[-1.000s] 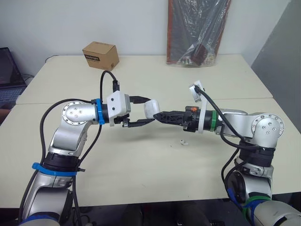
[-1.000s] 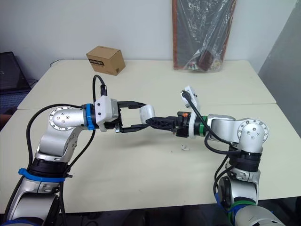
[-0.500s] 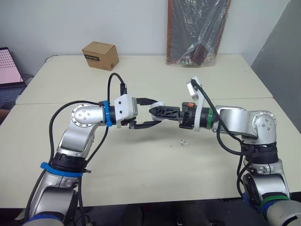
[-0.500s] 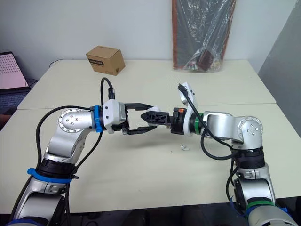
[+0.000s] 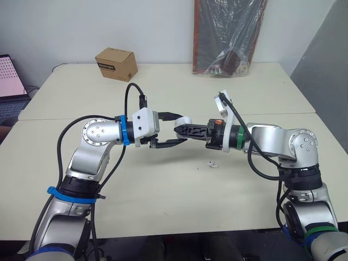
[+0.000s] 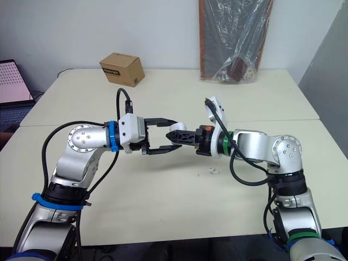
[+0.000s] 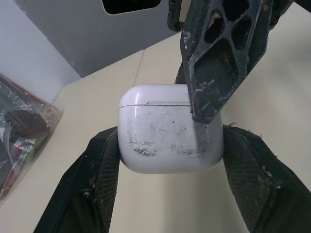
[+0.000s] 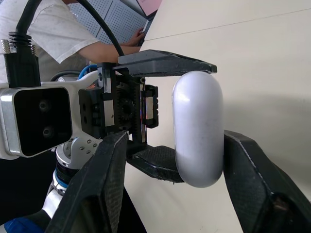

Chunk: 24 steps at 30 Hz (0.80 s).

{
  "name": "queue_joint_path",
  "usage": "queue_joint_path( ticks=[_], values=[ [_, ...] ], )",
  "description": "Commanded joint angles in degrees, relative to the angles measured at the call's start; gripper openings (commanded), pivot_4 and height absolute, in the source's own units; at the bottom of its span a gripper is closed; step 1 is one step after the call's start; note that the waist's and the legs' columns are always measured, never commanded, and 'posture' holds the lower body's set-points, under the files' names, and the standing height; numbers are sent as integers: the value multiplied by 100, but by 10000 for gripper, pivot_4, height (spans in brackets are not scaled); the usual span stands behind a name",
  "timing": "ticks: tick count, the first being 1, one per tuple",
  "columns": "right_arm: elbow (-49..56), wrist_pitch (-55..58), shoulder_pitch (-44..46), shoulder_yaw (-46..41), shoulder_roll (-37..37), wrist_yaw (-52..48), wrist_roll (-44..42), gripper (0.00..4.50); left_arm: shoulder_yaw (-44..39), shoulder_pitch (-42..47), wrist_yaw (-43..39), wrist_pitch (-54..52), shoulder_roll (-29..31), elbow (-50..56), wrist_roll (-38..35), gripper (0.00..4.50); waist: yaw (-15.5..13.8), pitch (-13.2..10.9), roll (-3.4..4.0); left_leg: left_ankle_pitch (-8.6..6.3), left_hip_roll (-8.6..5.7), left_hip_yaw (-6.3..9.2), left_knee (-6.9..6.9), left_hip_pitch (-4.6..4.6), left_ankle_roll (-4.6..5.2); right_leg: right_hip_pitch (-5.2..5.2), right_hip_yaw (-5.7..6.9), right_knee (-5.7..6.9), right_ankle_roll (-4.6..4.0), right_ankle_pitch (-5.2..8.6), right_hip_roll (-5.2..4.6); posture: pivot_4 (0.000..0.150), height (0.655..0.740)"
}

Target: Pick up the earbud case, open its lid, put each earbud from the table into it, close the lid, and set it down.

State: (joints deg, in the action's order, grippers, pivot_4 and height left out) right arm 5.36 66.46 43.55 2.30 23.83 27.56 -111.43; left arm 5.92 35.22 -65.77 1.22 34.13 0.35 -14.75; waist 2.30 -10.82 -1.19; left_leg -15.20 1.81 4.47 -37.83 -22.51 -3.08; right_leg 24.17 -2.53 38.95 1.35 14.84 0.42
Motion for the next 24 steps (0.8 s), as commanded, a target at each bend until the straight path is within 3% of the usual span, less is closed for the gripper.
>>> queue_joint_path(
  ticks=[1, 4, 13, 16, 21, 24],
  values=[
    [205, -111, 32, -26, 6, -117, -157, 18972, -64, 120, 46, -28, 13, 165, -66, 27590, -3, 0, 0, 0, 0, 0, 0, 0, 0, 0, 0, -1, 0, 0, 0, 1500, 7400],
    [208, -105, 32, 2, 21, -147, -157, 8363, -63, 149, 64, -81, 15, 167, -95, 27590, -8, 0, 0, 0, 0, 0, 0, -1, 0, 1, 0, -1, 0, 0, 0, 1500, 7400],
    [220, -78, 42, 46, -6, -241, -157, 7785, -127, 142, 235, -374, 1, 285, -106, 27590, -27, 0, 0, 0, 0, 0, 0, -2, 0, 2, 0, -2, 2, 1, 0, 1500, 7400],
    [212, -74, 70, 74, 9, -242, -157, 7785, -68, 180, -133, -1067, 156, 355, -477, 27590, -24, 0, 0, 0, 0, 0, 0, -2, 0, 3, 0, -2, 2, 1, 0, 1500, 7400],
    [232, -96, 42, 130, 81, -275, -157, 7785, -220, 179, -319, -1480, 384, 405, -713, 43474, -23, -1, 2, 0, 2, 0, 1, -3, 1, 5, 0, -2, 7, 5, 3, 1500, 7400],
    [247, -66, 64, 193, 193, -327, -157, 7785, -322, 111, -340, -1638, 541, 480, -807, 44668, -23, -2, 3, 0, 2, 0, 1, -5, 1, 7, 0, -2, 6, 5, 2, 1500, 7400]
  ],
)
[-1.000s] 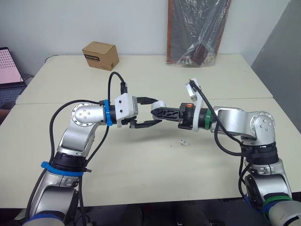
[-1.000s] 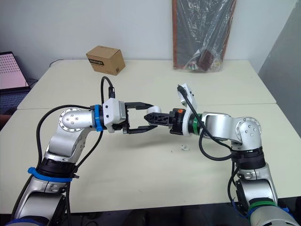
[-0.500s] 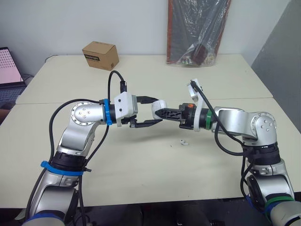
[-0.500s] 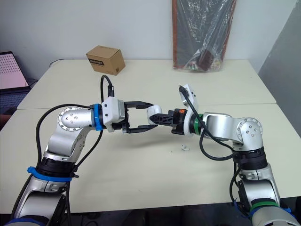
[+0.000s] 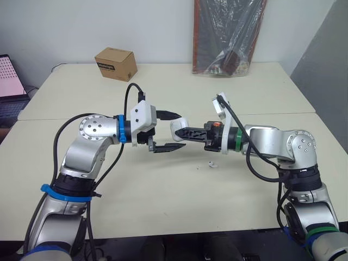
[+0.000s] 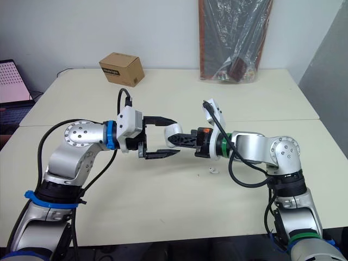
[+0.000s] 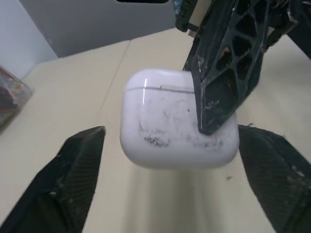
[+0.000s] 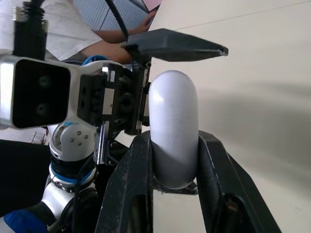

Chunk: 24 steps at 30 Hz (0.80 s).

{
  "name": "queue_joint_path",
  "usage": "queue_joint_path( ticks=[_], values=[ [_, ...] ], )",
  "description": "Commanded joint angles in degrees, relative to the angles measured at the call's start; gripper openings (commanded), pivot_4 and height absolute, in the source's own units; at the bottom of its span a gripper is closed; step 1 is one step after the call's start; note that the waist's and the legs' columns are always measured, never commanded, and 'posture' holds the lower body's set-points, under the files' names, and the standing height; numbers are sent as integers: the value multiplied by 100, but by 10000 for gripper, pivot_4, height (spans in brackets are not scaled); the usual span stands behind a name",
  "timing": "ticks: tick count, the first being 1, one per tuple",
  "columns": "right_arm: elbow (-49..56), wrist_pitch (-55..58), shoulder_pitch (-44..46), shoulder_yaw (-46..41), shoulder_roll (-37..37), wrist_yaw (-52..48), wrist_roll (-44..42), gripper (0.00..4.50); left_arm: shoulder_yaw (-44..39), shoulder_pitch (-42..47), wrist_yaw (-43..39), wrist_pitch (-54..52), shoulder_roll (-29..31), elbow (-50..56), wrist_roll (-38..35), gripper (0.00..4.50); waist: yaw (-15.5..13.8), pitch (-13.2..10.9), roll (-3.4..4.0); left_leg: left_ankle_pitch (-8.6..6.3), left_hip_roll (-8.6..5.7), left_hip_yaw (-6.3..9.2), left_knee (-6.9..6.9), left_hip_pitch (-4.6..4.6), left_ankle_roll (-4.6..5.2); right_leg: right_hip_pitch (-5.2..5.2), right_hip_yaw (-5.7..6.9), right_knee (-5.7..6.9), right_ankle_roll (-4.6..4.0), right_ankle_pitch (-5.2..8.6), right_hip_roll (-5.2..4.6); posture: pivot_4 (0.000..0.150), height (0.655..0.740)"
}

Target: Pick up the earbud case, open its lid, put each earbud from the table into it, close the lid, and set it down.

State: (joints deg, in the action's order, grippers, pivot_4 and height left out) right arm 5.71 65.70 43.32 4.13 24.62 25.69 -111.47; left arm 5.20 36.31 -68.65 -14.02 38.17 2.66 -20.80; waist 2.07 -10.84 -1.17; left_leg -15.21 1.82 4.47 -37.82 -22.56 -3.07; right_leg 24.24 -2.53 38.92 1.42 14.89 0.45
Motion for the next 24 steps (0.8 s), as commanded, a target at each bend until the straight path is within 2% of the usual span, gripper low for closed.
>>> queue_joint_path(
  ticks=[1, 5, 8, 12, 20, 24],
  values=[
    [218, 88, 149, 73, 281, -195, -153, 7785, -310, -19, -113, -356, 287, 270, -305, 44668, -1, 0, 0, 0, 0, 0, 0, -1, 0, 1, 0, 0, 0, 0, 0, 1500, 7400],
    [365, 527, 446, 238, 829, -963, 627, 7785, -359, 38, -511, -1389, 873, 331, -784, 44668, 14, -3, 4, 0, 0, 0, 0, -8, 0, 8, -1, -2, 3, 3, 0, 1500, 7400],
    [648, 721, 664, 478, 1071, -1822, 1726, 7785, -283, 208, -653, -1780, 1015, 256, -937, 44668, 14, -3, 5, 0, 1, 2, 2, -6, 0, 10, 3, -1, 16, 13, 1, 1500, 7400],
    [1147, 740, 852, 1112, 1437, -3010, 3325, 7785, -216, 456, -686, -2123, 941, 211, -1017, 44668, 7, -4, 5, 0, 2, 4, 2, -10, 0, 11, 5, -5, 17, 14, 2, 1500, 7400],
    [1542, 445, 1149, 1769, 1736, -4659, 5254, 7785, 144, 802, -1038, -2416, 836, 82, -954, 44668, -16, -4, 6, 0, 1, 2, 1, -18, 0, 21, 4, -6, 18, 14, 2, 1500, 7400],
    [1511, 310, 1315, 1868, 1677, -5139, 5925, 7785, 271, 908, -1143, -2347, 775, -49, -862, 35655, -14, -4, 6, 0, 1, 2, 1, -17, 0, 21, 4, -5, 18, 14, 2, 1500, 7400]
  ],
)
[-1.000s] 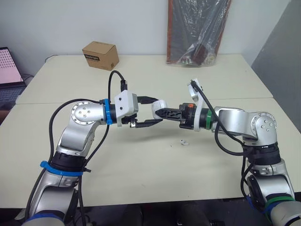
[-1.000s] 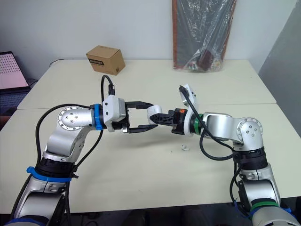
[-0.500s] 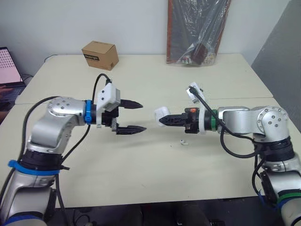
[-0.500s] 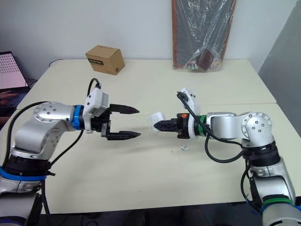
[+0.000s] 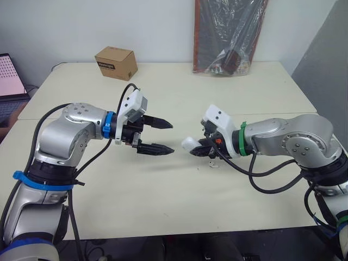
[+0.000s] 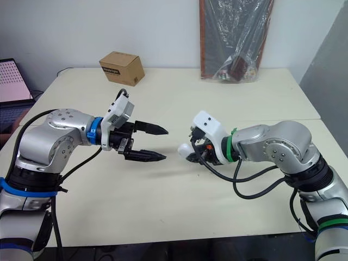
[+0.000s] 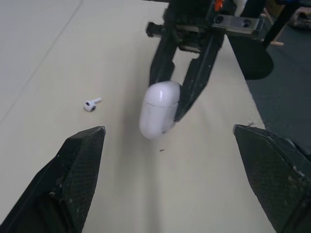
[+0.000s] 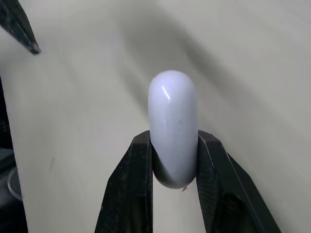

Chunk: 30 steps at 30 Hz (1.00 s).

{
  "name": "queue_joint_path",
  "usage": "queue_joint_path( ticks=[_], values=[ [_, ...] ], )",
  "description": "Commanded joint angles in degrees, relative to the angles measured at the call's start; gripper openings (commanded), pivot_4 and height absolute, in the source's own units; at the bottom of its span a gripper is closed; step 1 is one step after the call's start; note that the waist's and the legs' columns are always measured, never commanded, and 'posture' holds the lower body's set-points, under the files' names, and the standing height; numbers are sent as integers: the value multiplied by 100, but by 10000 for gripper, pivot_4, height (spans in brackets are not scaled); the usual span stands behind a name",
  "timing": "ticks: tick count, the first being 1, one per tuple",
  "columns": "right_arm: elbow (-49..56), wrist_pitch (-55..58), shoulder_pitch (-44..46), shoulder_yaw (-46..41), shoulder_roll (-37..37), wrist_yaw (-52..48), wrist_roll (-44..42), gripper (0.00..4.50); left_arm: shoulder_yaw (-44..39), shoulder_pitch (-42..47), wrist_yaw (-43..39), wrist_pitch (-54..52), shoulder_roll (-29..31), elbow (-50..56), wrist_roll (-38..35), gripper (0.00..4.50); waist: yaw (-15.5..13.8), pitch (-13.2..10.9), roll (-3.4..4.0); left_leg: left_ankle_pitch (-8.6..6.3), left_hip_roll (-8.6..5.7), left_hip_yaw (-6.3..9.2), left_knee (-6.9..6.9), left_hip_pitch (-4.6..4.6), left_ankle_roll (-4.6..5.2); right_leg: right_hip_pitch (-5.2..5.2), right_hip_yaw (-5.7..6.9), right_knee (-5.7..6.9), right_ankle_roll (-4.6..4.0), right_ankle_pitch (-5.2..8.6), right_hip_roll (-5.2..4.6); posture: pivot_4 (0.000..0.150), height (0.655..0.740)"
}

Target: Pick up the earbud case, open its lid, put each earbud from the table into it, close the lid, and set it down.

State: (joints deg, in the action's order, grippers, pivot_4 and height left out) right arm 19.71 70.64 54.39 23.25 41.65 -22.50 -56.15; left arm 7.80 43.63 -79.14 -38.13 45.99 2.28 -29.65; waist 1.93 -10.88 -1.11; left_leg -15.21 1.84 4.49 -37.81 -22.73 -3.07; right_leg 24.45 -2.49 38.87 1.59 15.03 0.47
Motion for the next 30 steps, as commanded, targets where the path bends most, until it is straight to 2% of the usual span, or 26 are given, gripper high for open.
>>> queue_joint_path(
  ticks=[1, 4, 18, 21, 24, 30],
  values=[
    [101, -190, 260, -61, -63, -416, 503, 7785, 52, 188, -115, 120, -9, -49, 86, 32224, -1, 0, 0, 0, 0, 0, 0, 0, 0, 0, 0, 0, 0, 0, 0, 1500, 7400],
    [104, -170, 353, -122, -171, -657, 742, 7785, 139, 212, -154, 271, -26, -159, 239, 22697, -1, 0, 0, 0, 0, -1, -1, -1, 0, 0, -1, 0, 0, 0, 0, 1500, 7400],
    [212, -300, 495, 122, -647, -1484, 1744, 7785, 200, 364, -252, 469, -259, -441, 505, 22697, -2, 0, 0, 0, 0, 1, -3, -2, 0, 1, 1, 3, -8, -5, -1, 1500, 7400],
    [199, -310, 501, 149, -717, -1603, 1897, 7785, 225, 380, -319, 421, -252, -446, 498, 17326, -1, 0, 1, 0, 0, 1, -4, -2, 0, 1, 1, 4, -10, -6, -1, 1500, 7400],
    [188, -299, 504, 151, -782, -1685, 2011, 7785, 240, 381, -374, 399, -253, -438, 507, 8990, 2, 0, 1, 0, 0, 1, -4, -2, 0, 1, 1, 5, -19, -11, -1, 1500, 7400],
    [149, -233, 549, 86, -918, -1801, 2144, 7785, 248, 373, -395, 428, -310, -424, 577, 8502, 4, 0, 0, 0, 0, 1, -4, -1, 0, 1, 1, 5, -19, -11, -1, 1500, 7400]
  ],
)
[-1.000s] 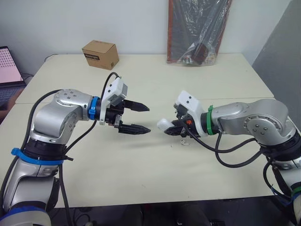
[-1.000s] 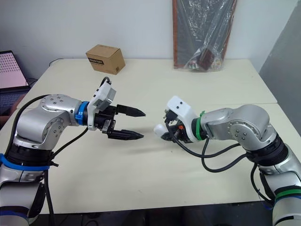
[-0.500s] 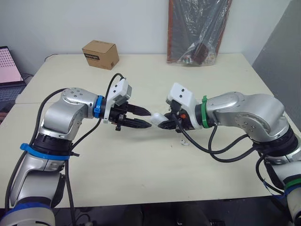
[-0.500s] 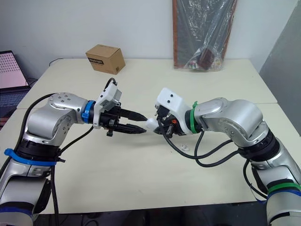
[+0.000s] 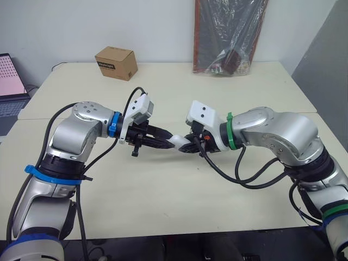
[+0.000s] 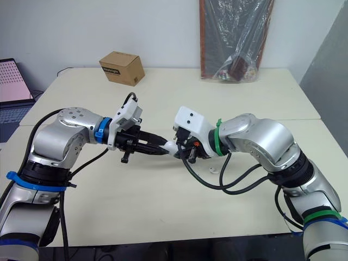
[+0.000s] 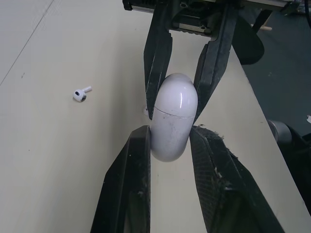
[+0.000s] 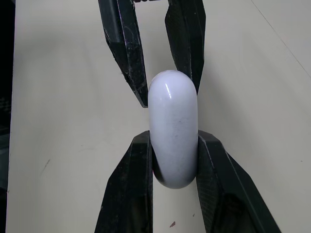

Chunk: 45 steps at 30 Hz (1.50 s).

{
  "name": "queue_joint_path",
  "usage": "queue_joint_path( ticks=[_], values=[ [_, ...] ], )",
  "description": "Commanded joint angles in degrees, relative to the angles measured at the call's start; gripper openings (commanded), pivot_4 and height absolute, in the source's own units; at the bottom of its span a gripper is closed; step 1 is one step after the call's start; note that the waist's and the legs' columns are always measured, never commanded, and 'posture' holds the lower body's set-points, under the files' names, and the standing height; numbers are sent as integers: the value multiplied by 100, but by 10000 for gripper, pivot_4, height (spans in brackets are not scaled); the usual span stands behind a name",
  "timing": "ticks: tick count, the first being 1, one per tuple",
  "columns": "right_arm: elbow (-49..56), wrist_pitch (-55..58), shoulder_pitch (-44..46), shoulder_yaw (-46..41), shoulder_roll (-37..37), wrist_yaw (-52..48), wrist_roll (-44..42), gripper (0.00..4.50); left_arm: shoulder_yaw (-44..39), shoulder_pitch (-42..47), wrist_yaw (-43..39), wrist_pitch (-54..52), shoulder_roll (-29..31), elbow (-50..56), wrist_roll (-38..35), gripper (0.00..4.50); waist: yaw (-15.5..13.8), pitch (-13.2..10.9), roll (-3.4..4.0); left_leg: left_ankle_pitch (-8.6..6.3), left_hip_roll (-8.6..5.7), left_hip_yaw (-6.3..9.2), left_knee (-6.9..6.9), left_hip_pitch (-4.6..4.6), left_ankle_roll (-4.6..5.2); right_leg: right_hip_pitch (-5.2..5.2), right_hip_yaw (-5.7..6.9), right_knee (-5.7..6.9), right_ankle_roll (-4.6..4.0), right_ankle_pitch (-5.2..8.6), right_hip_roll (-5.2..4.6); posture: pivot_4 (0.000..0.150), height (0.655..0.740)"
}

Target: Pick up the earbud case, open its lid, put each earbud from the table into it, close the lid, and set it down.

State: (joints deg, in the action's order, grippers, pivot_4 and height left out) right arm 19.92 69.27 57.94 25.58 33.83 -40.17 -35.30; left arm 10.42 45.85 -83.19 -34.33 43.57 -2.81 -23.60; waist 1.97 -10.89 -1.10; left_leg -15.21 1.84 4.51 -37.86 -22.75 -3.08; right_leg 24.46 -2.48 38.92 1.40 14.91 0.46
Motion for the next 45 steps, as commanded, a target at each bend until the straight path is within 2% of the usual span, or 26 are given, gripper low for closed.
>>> queue_joint_path(
  ticks=[1, 7, 9, 13, 23, 26, 30, 45],
  values=[
    [119, -79, 215, -167, -173, -47, 66, 7785, 1, 155, 23, 51, -80, 87, -6, 8502, 1, 0, 0, 0, 0, 0, 0, 0, 0, 0, 0, 0, 0, 0, 0, 1500, 7400],
    [86, -88, 272, -180, -292, -147, 201, 7785, 35, 206, -74, 42, -115, -15, 47, 8502, 1, 0, 0, 0, 0, 0, -1, 0, 0, 0, 0, 3, -4, -2, 0, 1500, 7400],
    [81, -92, 279, -173, -308, -179, 245, 7785, 32, 225, -85, 82, -122, -67, 75, 15783, 2, 0, 0, 0, 0, 0, -2, 0, 0, 0, 0, 3, -3, -2, 0, 1500, 7400],
    [85, -96, 281, -143, -324, -254, 330, 7785, -3, 240, -1, 219, -163, -112, 156, 26952, 1, 0, 0, 0, 0, 2, -2, 0, 0, 0, 2, 4, -6, -4, 0, 1500, 7400],
    [57, -114, 285, -133, -352, -380, 502, 7785, 29, 211, -95, 232, -91, -81, 147, 26952, 3, 0, 0, 0, 0, 2, -2, 1, 0, 0, 2, 5, -7, -4, -1, 1500, 7400],
    [34, -124, 285, -134, -342, -419, 558, 7785, 31, 194, -148, 211, -68, -70, 130, 20316, 4, 0, 0, 0, -1, 2, -2, 1, 0, 0, 2, 5, -7, -4, -1, 1500, 7400],
    [29, -128, 280, -128, -336, -459, 596, 7785, 28, 190, -190, 228, -60, -53, 156, 8784, 4, 0, 0, 0, -1, 2, -2, 1, 0, 0, 2, 5, -8, -5, 0, 1500, 7400],
    [-104, -98, 505, -209, -600, -539, 710, 7785, 49, 283, -187, 322, -167, -188, 319, 8569, 6, 0, 0, 0, -1, 2, -3, 1, 0, 0, 2, 6, -8, -5, -1, 1500, 7400]
  ],
)
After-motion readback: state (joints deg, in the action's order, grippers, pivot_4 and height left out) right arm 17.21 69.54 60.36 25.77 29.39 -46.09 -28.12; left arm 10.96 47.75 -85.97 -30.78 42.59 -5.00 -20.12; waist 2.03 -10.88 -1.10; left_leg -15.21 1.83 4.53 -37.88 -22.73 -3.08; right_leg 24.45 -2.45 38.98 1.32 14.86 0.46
